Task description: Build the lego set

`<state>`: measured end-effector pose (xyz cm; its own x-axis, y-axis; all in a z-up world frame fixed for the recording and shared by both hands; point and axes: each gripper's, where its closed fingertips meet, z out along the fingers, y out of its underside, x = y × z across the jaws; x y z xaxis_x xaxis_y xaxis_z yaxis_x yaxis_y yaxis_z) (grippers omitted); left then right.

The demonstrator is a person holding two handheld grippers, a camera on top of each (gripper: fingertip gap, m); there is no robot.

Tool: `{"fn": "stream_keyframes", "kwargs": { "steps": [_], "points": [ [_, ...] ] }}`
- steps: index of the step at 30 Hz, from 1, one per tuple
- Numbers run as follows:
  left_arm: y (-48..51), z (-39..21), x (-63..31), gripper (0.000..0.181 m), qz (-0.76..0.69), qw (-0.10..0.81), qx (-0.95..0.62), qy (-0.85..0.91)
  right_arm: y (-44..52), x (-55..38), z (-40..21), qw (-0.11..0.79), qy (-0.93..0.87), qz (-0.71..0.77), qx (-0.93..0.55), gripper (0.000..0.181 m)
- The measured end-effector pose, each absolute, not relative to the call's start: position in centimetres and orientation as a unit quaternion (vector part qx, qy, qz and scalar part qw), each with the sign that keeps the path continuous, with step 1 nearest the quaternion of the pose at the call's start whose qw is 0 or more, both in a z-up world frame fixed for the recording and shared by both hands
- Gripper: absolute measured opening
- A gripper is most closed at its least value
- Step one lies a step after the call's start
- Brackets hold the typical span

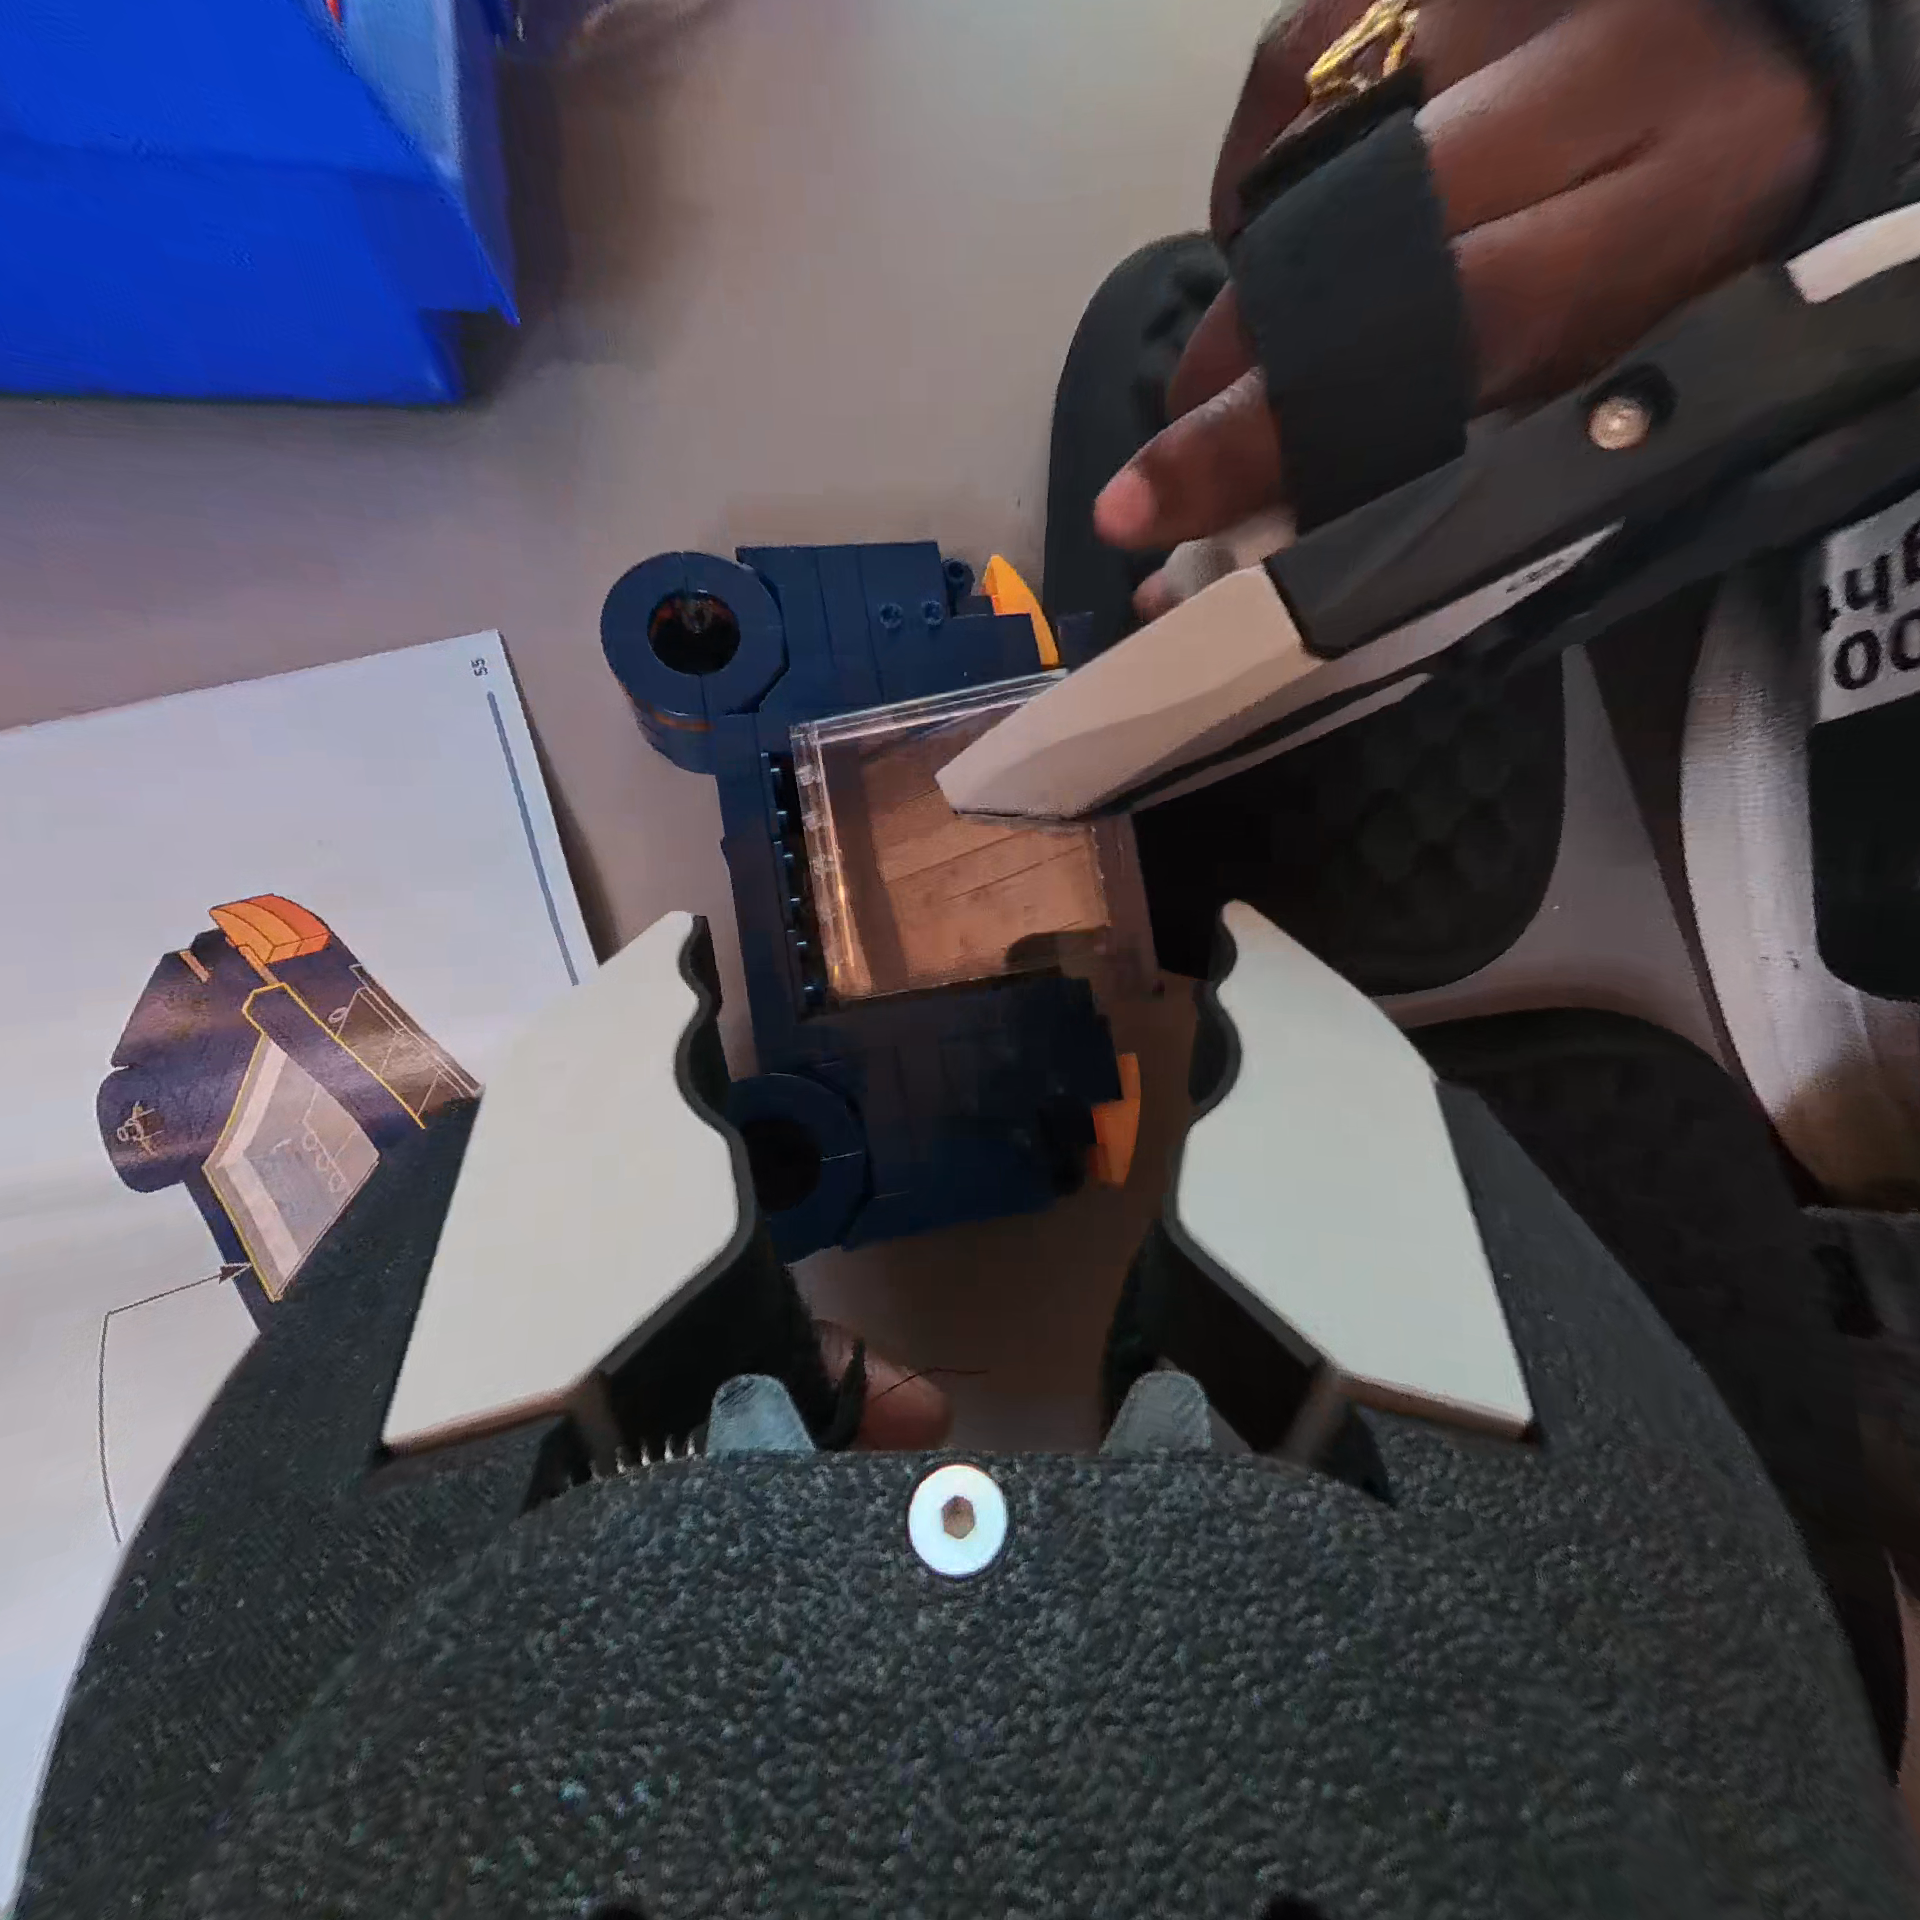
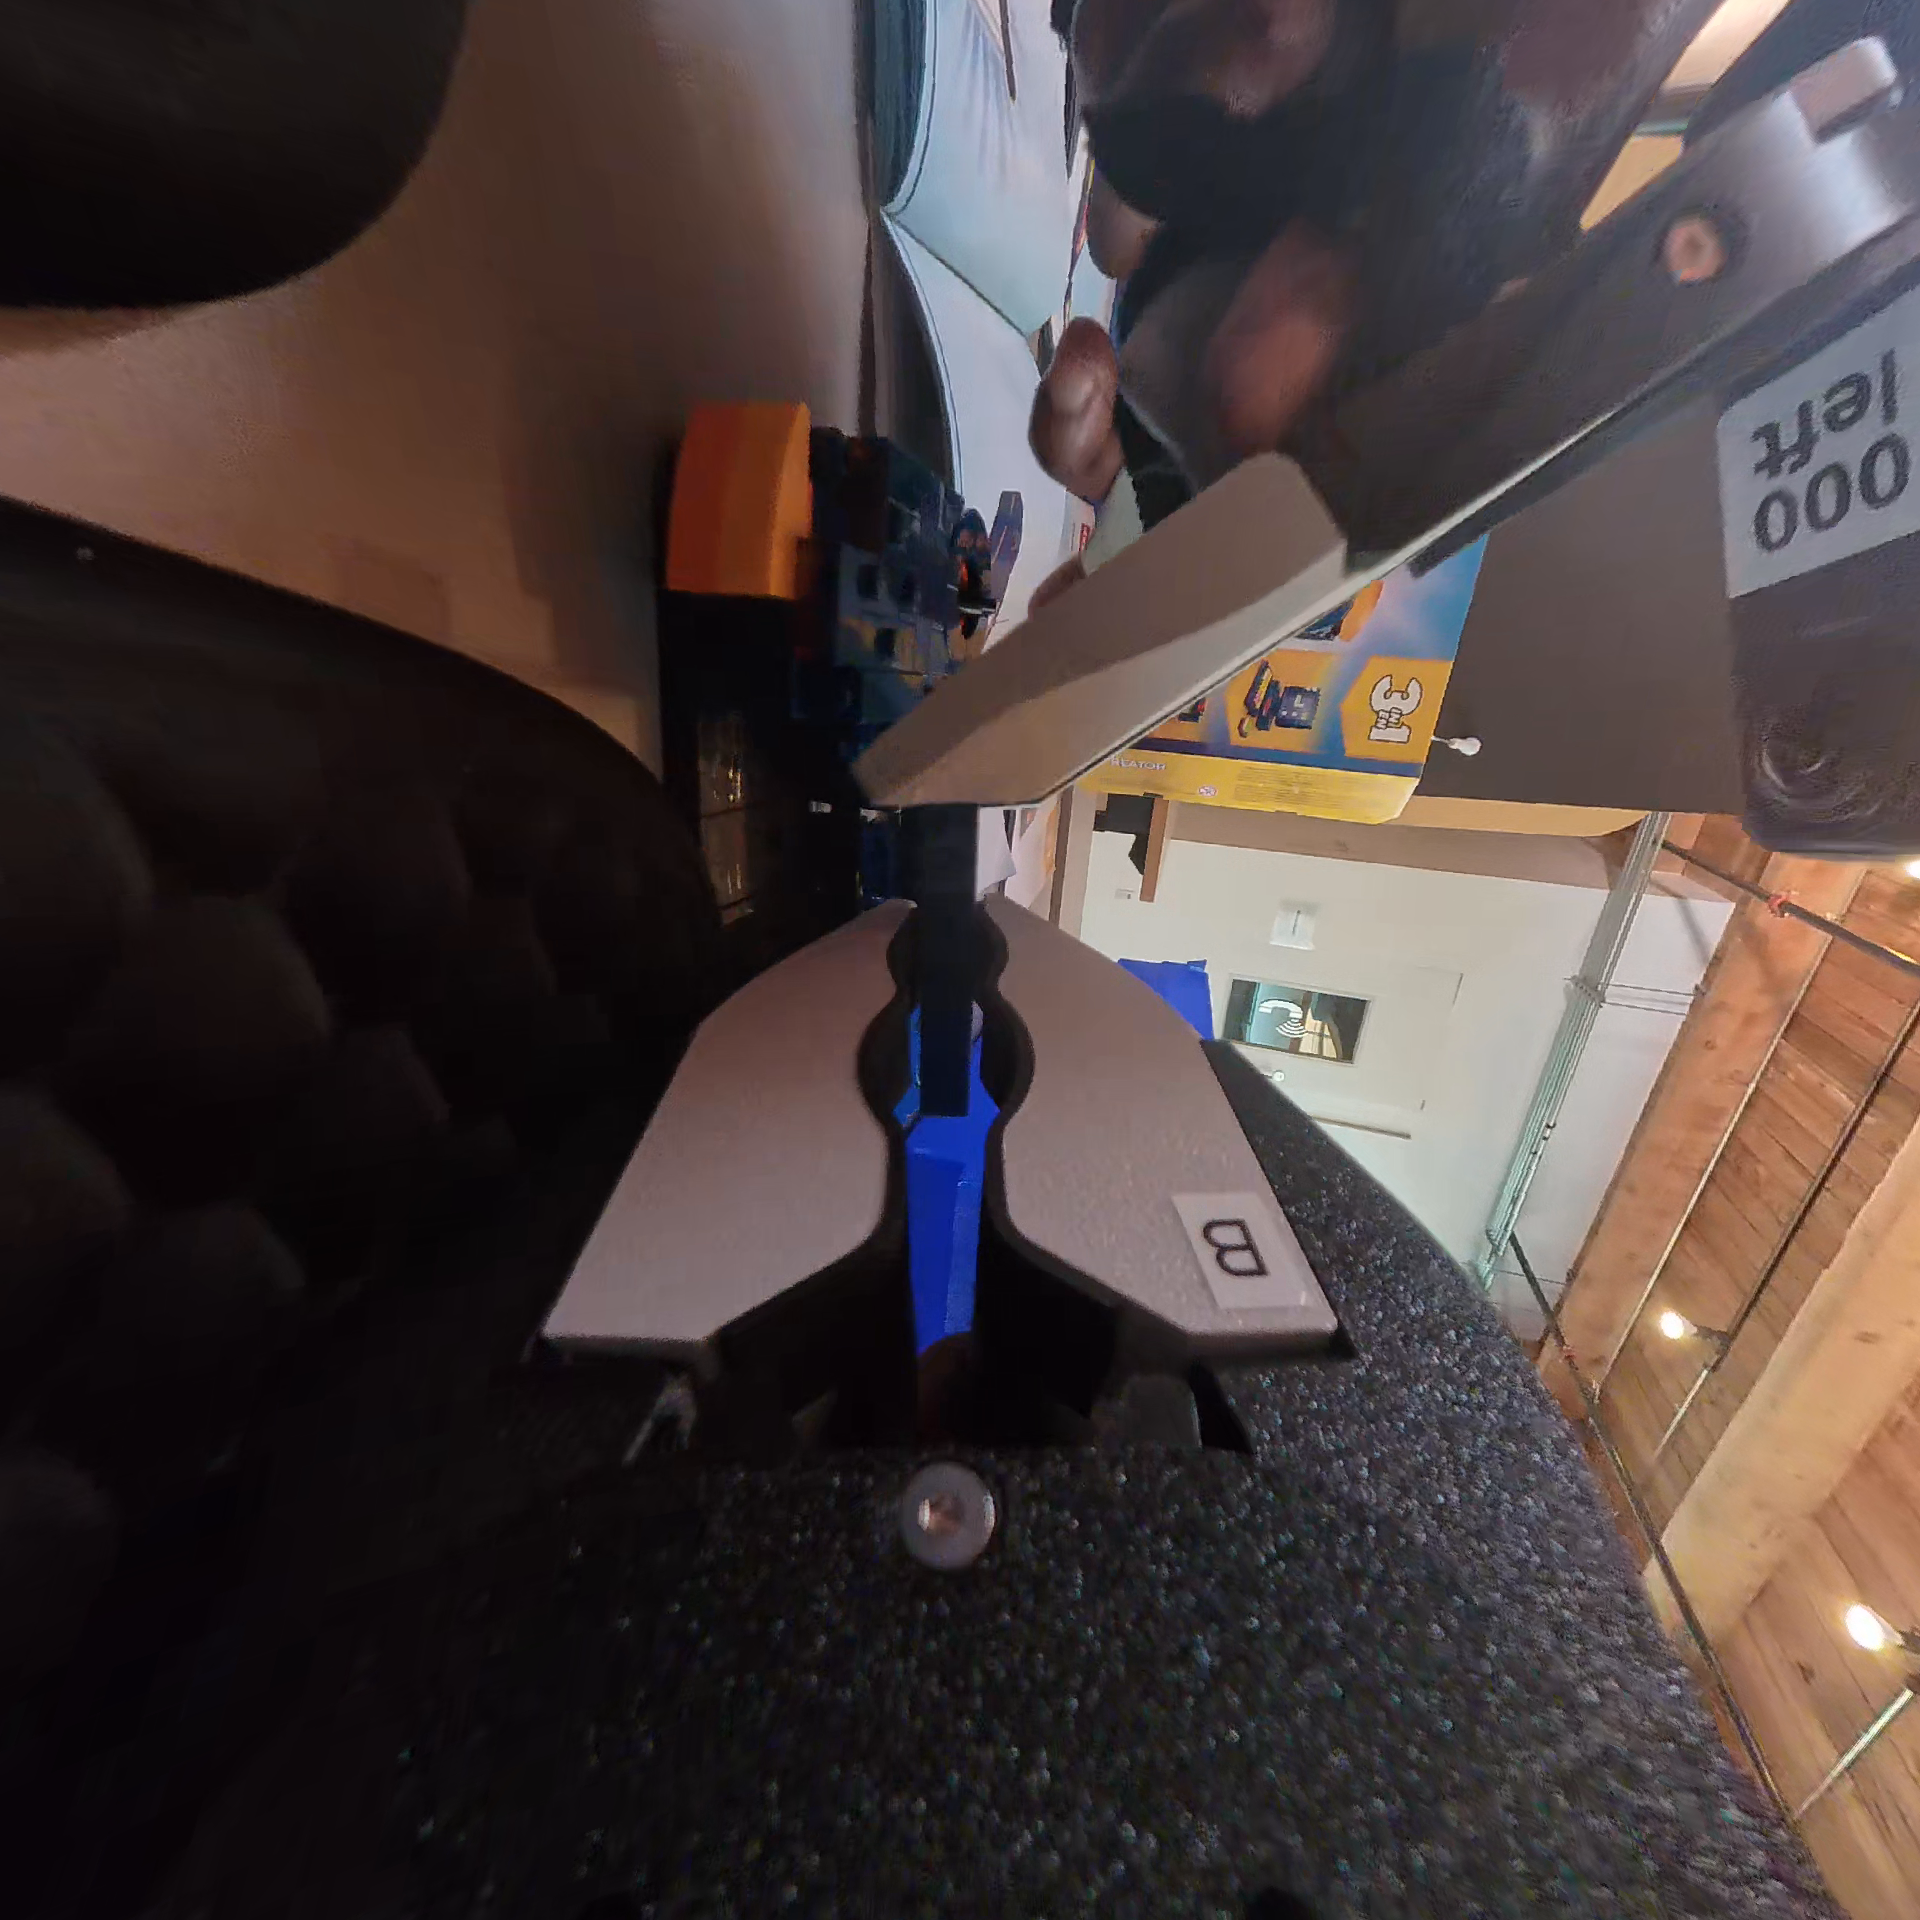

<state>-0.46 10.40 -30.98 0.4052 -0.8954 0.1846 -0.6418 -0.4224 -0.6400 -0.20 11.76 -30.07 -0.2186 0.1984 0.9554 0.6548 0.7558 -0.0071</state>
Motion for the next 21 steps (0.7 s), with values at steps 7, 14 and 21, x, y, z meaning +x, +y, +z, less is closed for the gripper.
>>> {"fn": "stream_keyframes", "kwargs": {
  "steps": [7,14,21],
  "points": [
    [10.4,-32.0,-0.3,0.078,-0.253,0.234,-0.812,0.470,11.7,-0.4,-30.3,0.552,-0.760,-0.203,-0.275,0.007],
    [10.2,-33.0,-0.6,0.079,-0.230,0.214,-0.819,0.480,11.3,-0.5,-30.8,0.532,-0.784,-0.167,-0.274,0.010],
    [10.1,-32.8,-0.7,0.079,-0.235,0.214,-0.820,0.477,11.1,-0.7,-30.5,0.559,-0.774,-0.136,-0.264,0.009]
  ]
}}
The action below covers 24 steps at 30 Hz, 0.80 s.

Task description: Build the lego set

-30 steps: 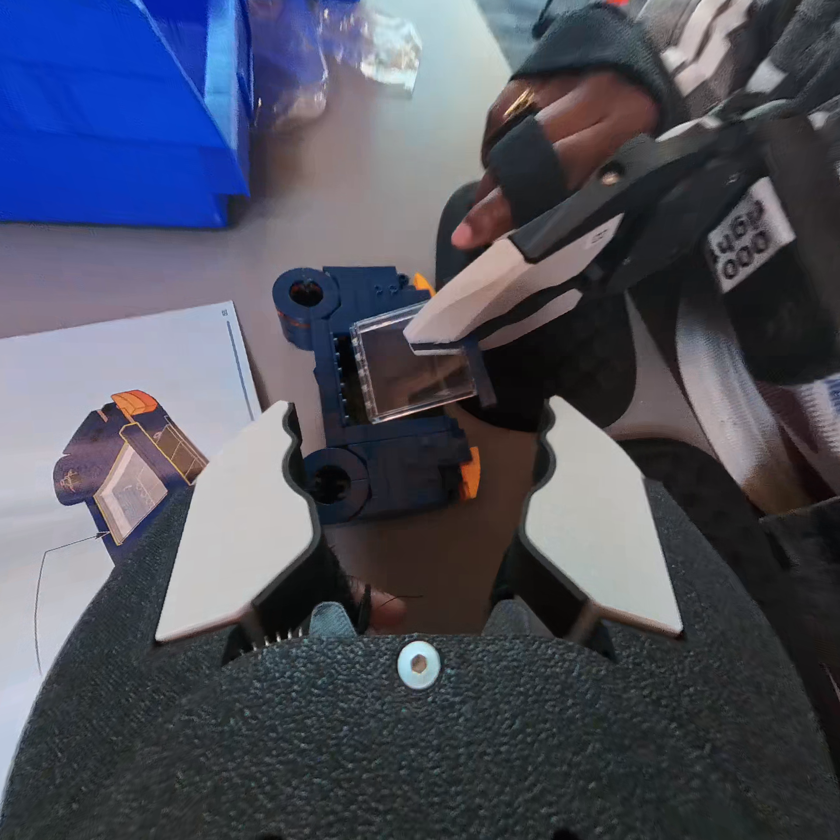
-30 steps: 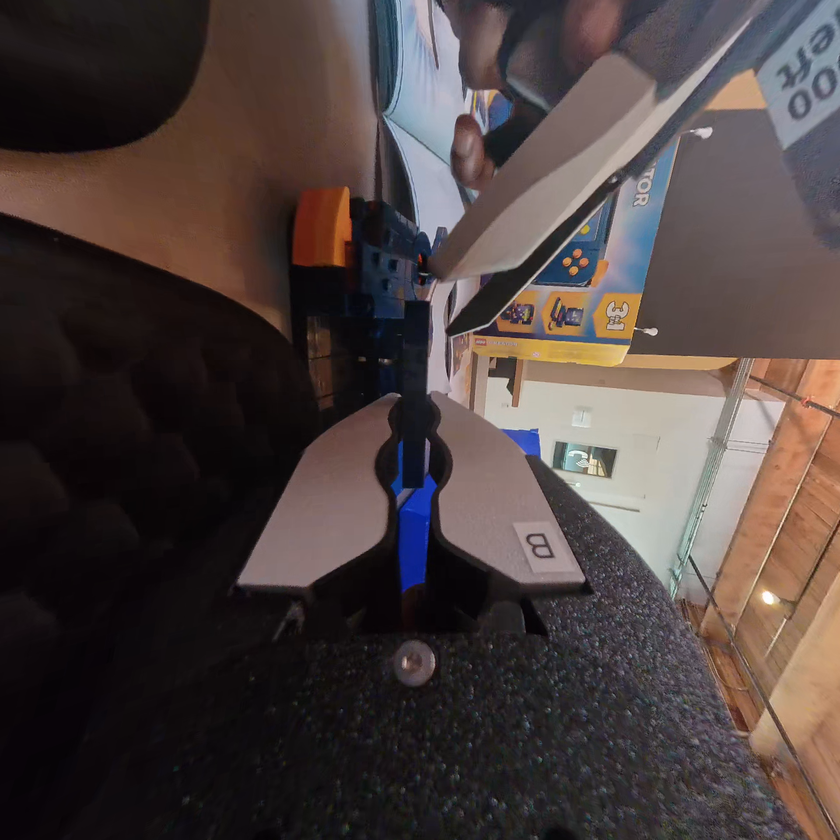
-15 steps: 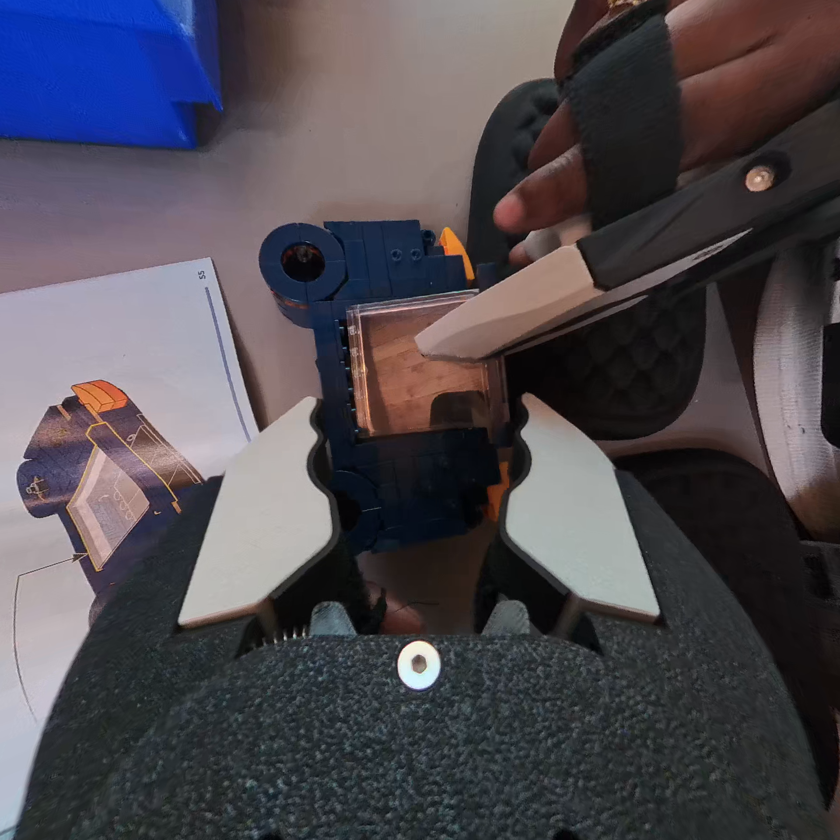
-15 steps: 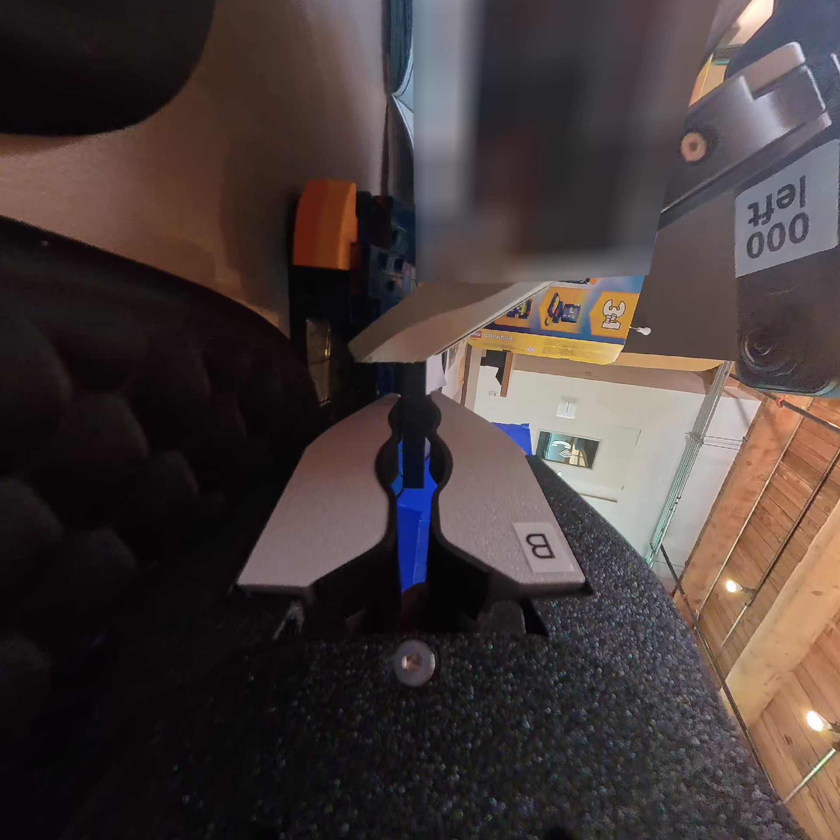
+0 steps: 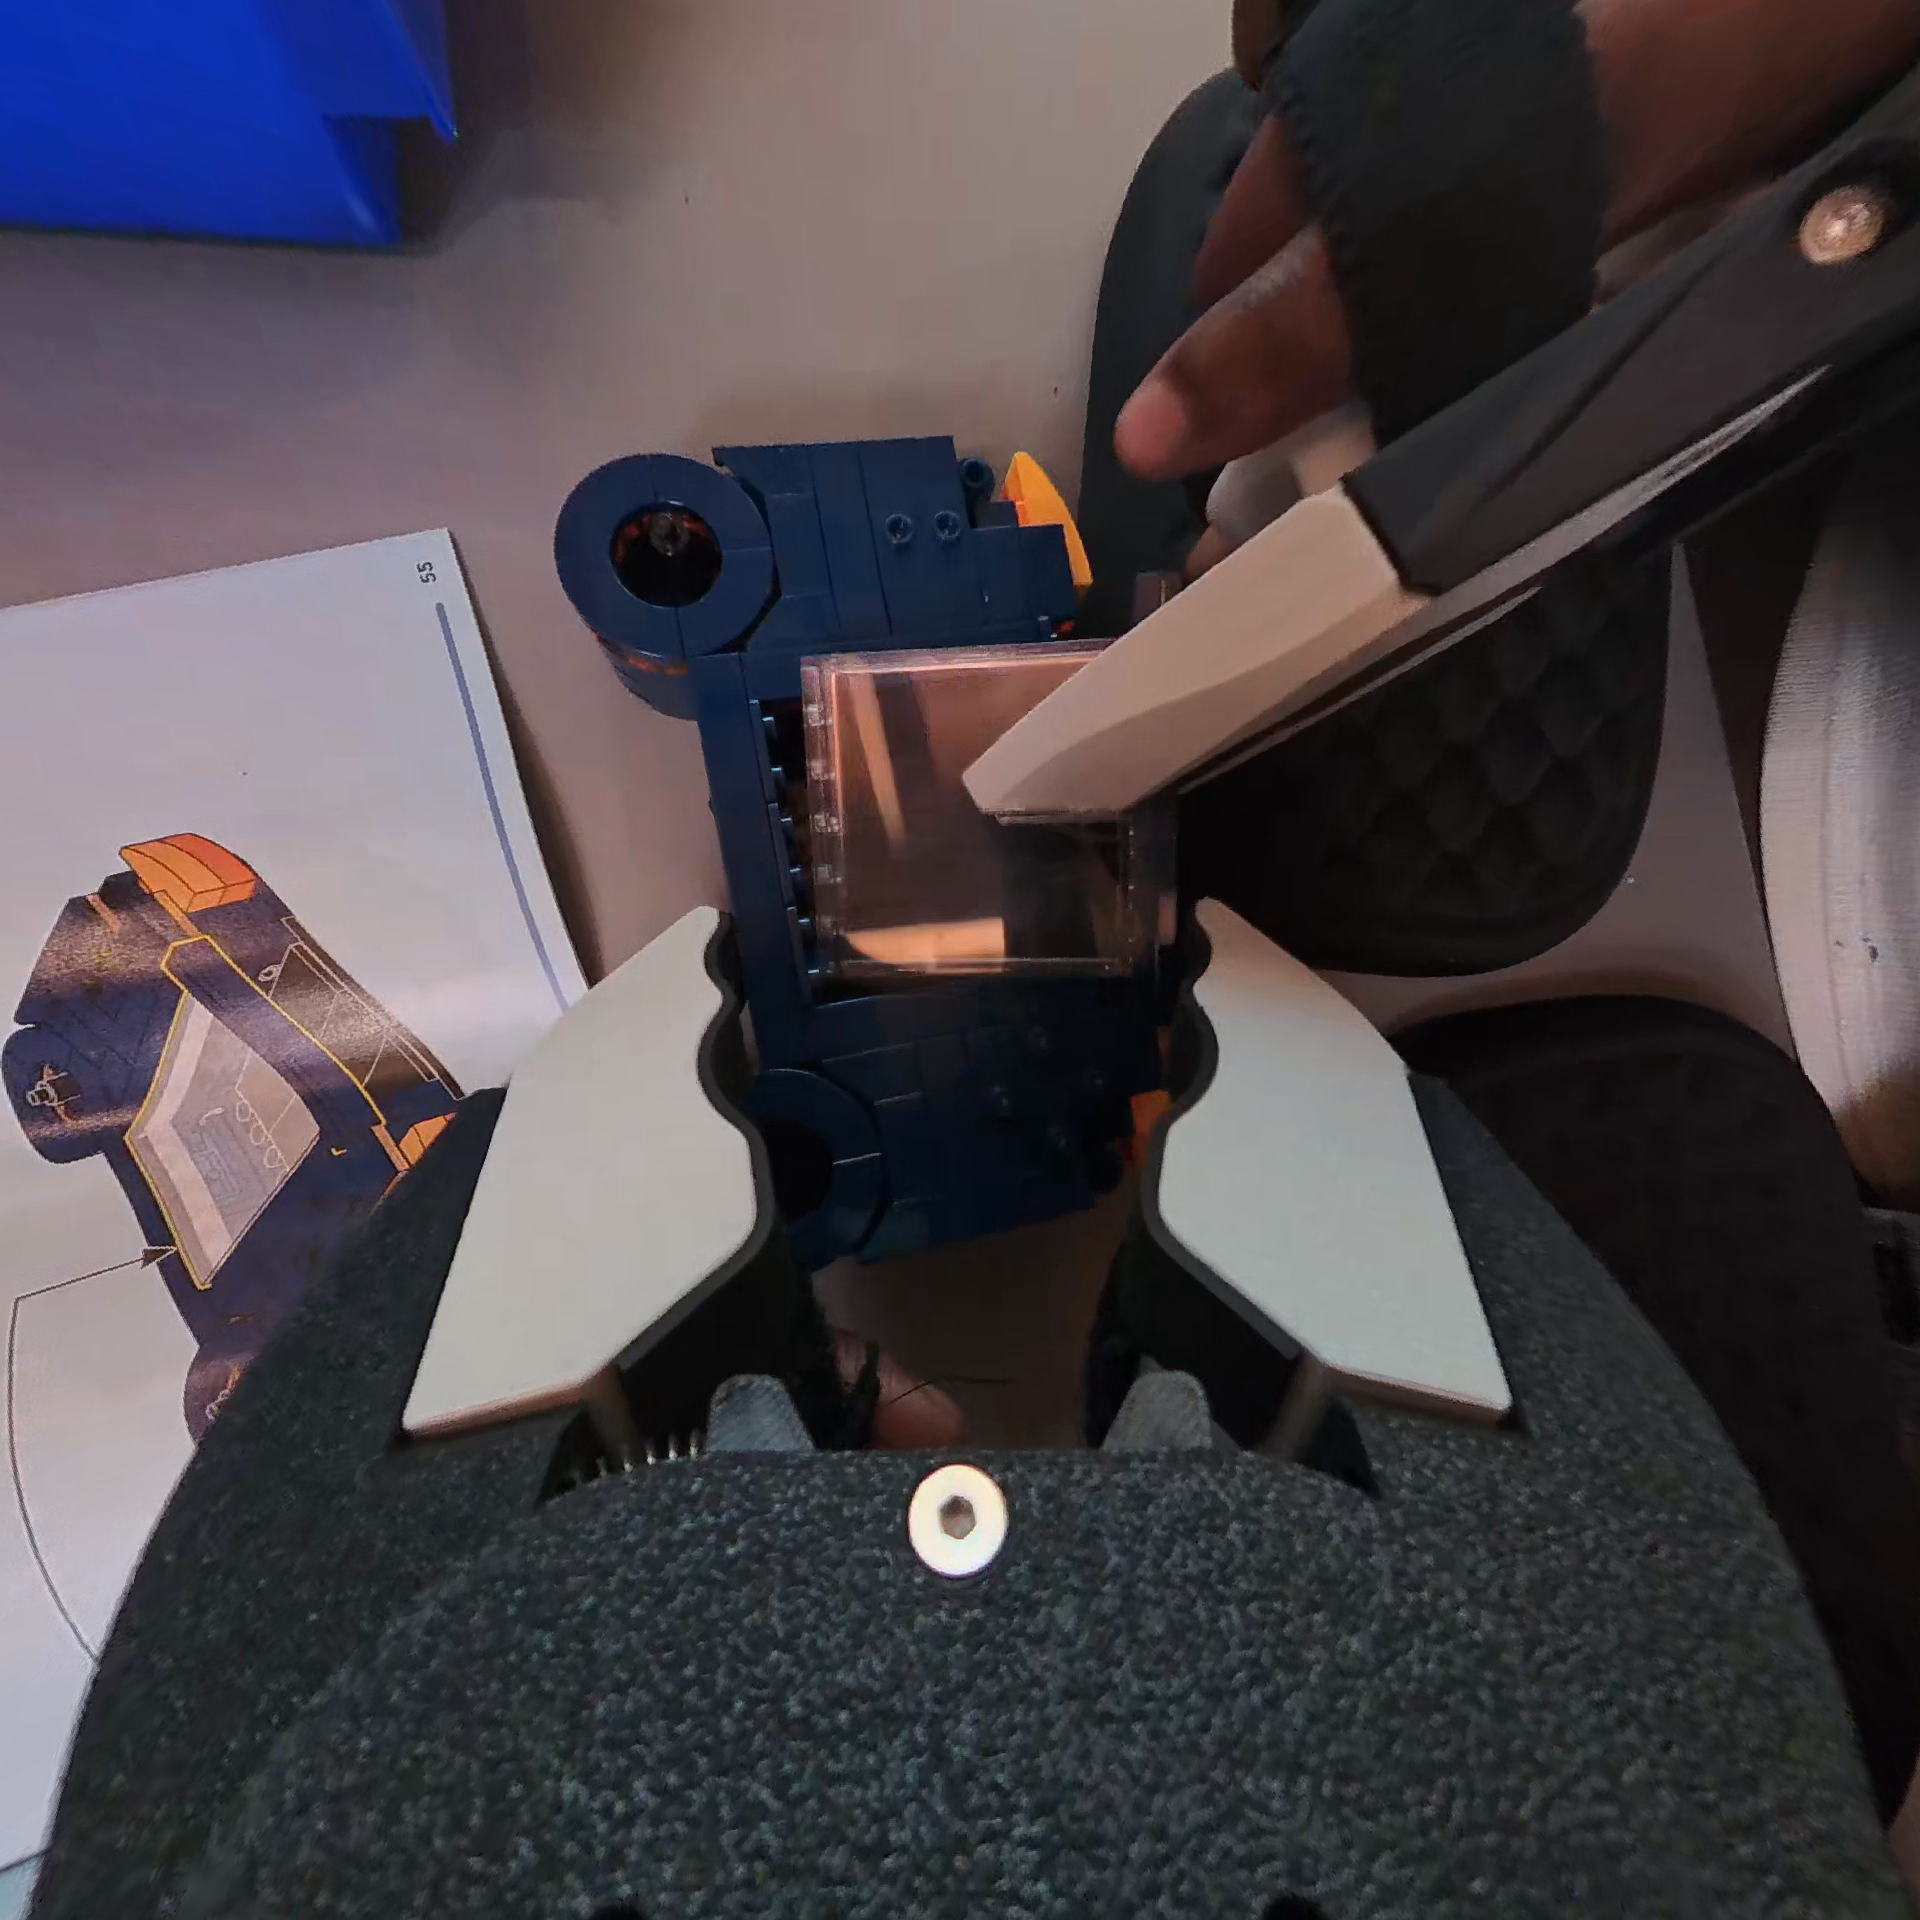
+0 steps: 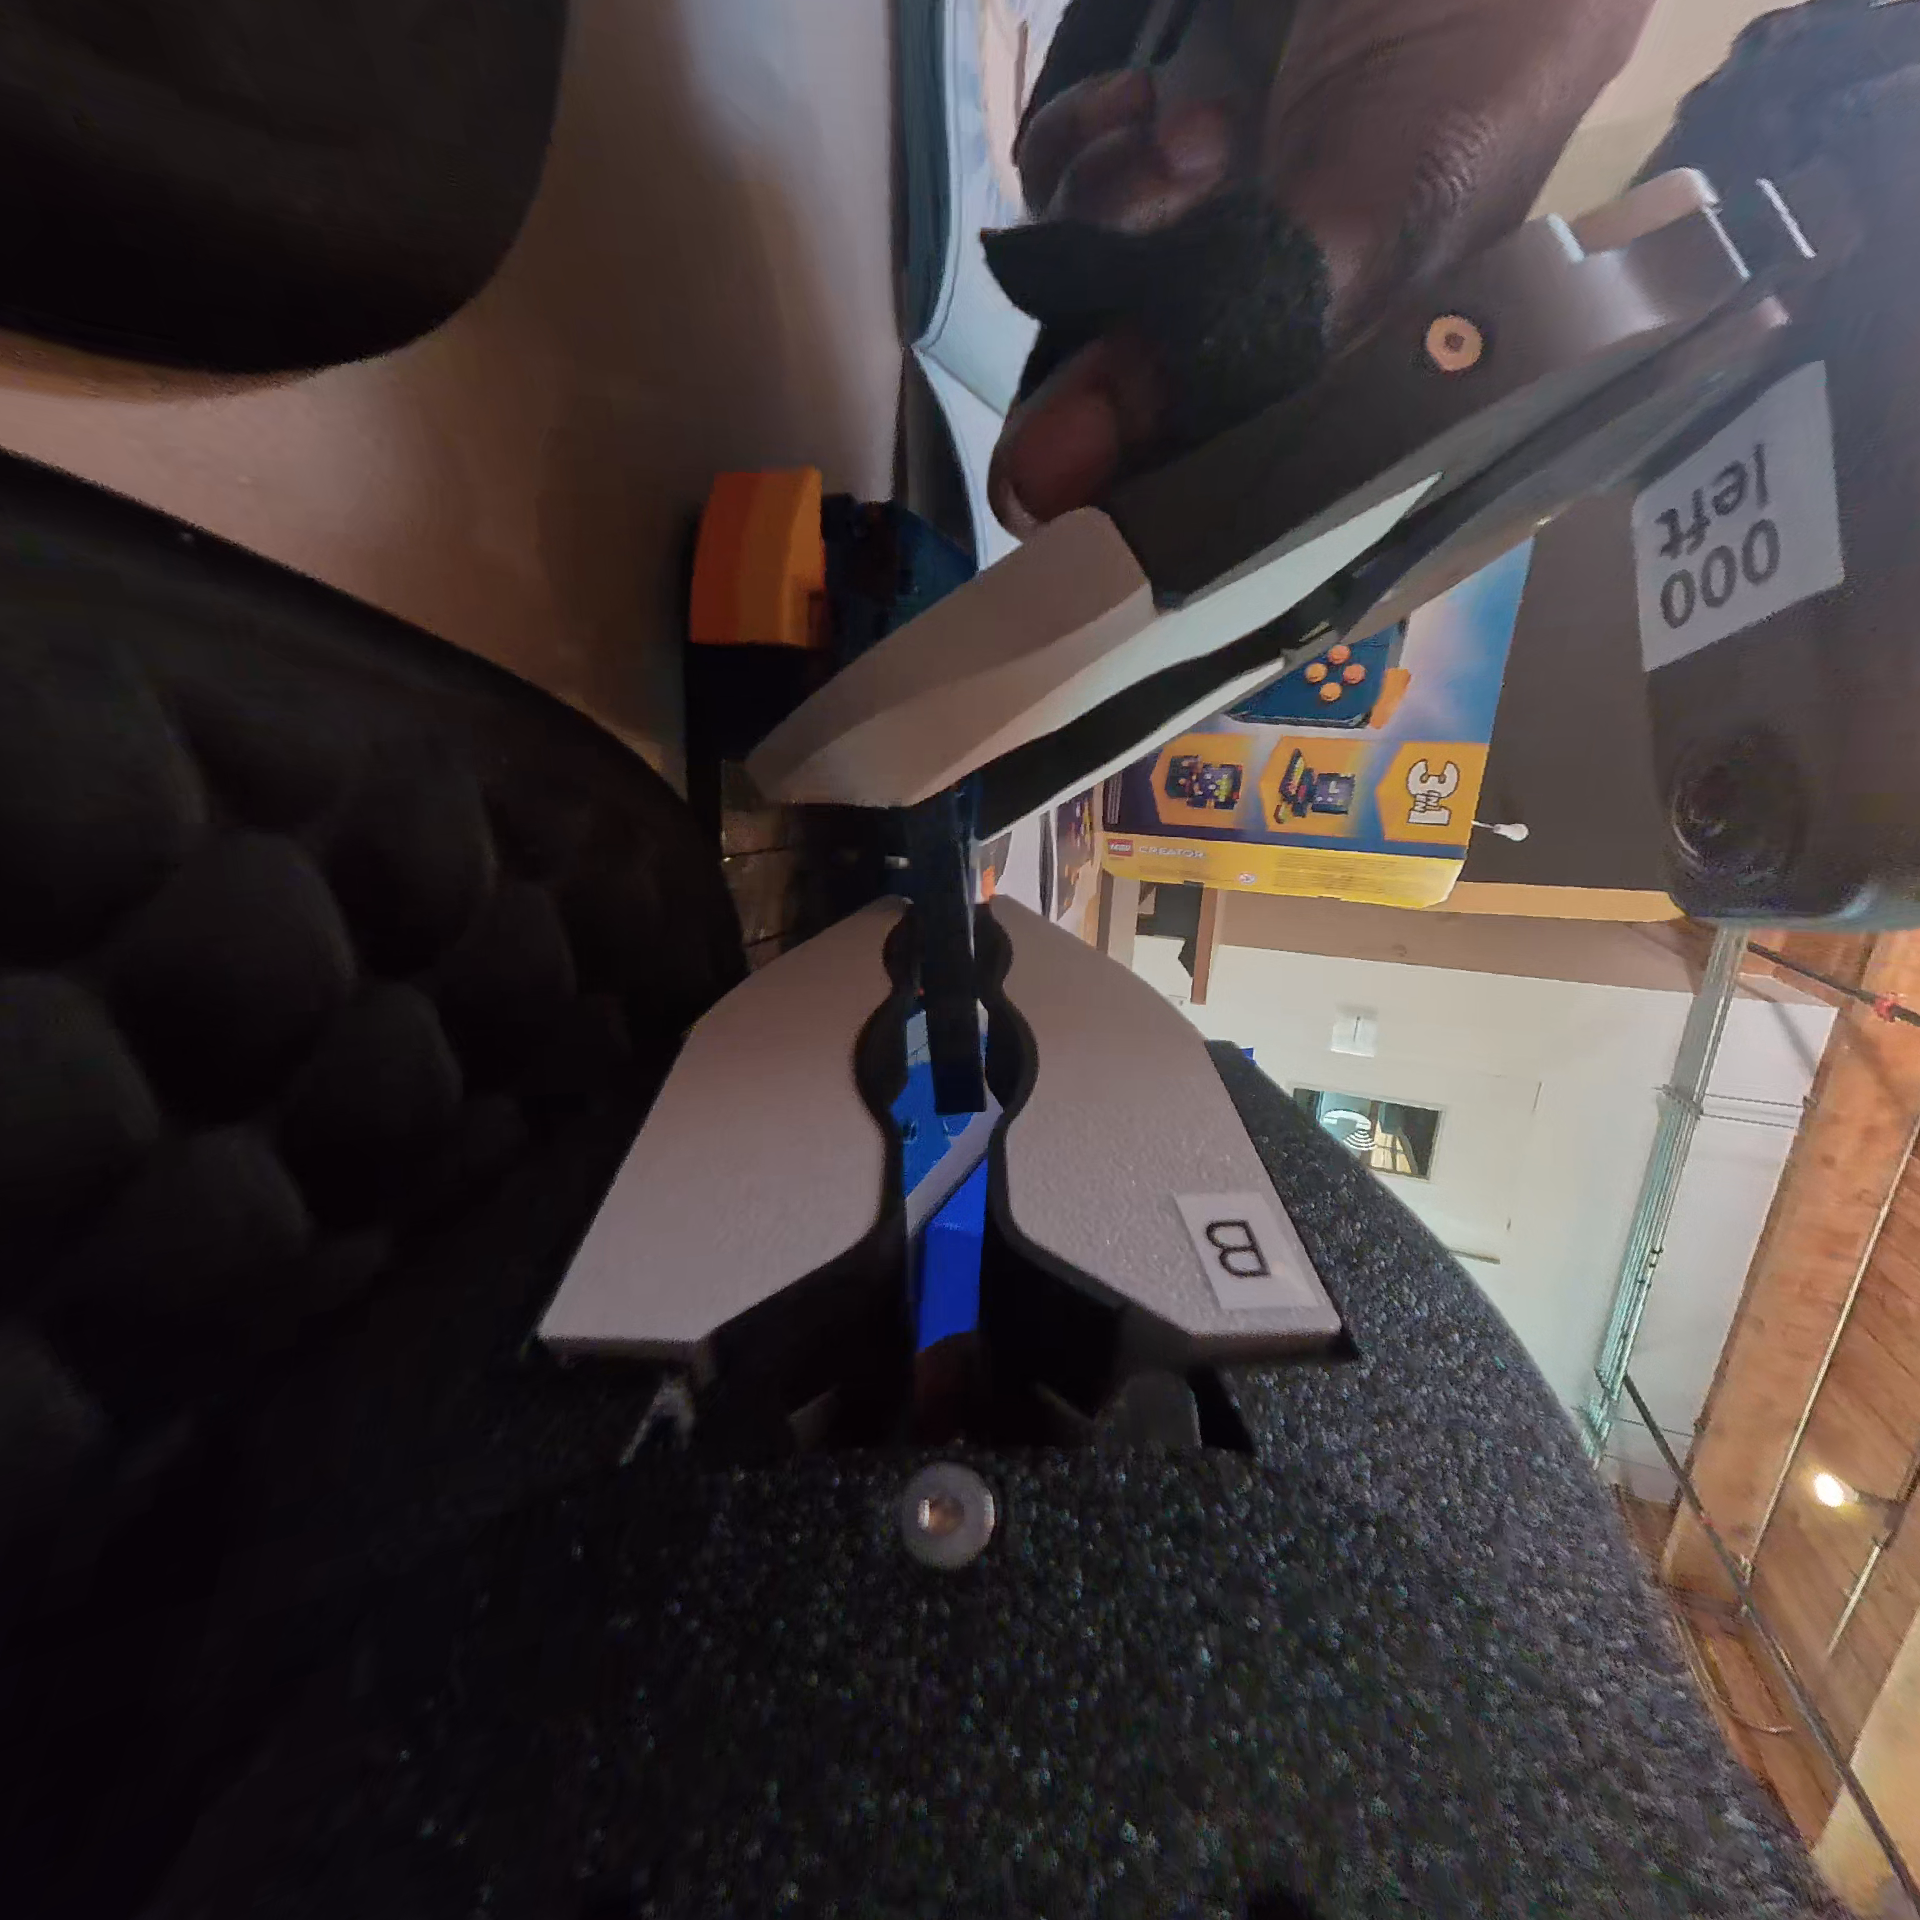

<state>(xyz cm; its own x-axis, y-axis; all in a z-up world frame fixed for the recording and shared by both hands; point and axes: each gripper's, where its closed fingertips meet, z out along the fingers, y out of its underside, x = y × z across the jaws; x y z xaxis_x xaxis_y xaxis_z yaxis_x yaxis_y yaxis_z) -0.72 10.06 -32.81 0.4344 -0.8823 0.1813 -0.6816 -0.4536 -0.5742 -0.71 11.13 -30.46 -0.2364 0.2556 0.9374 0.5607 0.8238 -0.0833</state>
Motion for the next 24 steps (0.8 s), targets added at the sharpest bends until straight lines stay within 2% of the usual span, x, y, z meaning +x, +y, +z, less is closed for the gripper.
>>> {"fn": "stream_keyframes", "kwargs": {
  "steps": [2,9,14,16,19,22,24],
  "points": [
    [10.2,-32.5,-0.9,0.083,-0.237,0.219,-0.820,0.473,10.9,-0.9,-30.1,0.574,-0.768,-0.129,-0.255,0.007],
    [10.2,-32.1,-0.8,0.078,-0.238,0.237,-0.816,0.471,10.9,-1.0,-30.2,0.577,-0.778,-0.113,-0.221,0.007],
    [10.3,-28.9,-0.3,0.063,-0.196,0.359,-0.784,0.468,11.3,-0.6,-29.6,0.597,-0.770,-0.112,-0.196,0.007],
    [10.4,-27.2,-0.1,0.049,-0.140,0.445,-0.756,0.460,11.4,-0.3,-29.5,0.602,-0.768,-0.096,-0.199,0.007],
    [9.6,-25.7,0.1,0.041,0.046,0.557,-0.682,0.472,11.2,-0.2,-29.2,0.606,-0.764,-0.061,-0.213,0.007],
    [8.8,-26.6,0.5,0.034,0.242,0.533,-0.626,0.515,11.0,-0.4,-29.4,0.604,-0.768,-0.055,-0.206,0.007],
    [9.0,-27.2,0.8,0.030,0.308,0.502,-0.607,0.533,11.2,-0.5,-29.5,0.604,-0.770,-0.076,-0.192,0.007]
  ]
}}
